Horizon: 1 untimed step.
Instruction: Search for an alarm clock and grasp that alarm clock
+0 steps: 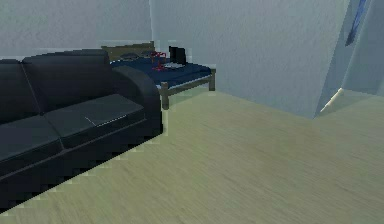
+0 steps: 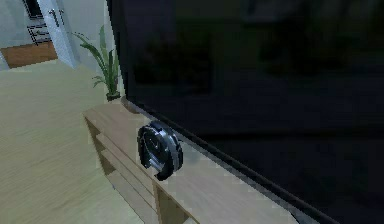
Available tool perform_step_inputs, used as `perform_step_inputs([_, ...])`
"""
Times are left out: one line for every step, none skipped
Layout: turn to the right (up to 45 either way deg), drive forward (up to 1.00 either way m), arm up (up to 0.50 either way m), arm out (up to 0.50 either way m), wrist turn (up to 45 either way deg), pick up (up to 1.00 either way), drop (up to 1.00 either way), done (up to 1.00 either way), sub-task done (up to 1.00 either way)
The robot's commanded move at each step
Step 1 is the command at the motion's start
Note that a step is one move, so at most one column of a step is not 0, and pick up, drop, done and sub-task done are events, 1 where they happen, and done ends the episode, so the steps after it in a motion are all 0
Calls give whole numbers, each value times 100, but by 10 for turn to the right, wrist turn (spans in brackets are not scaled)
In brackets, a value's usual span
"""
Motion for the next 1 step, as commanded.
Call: perform_step_inputs([0,0,50,0,0,0,0,0,0])
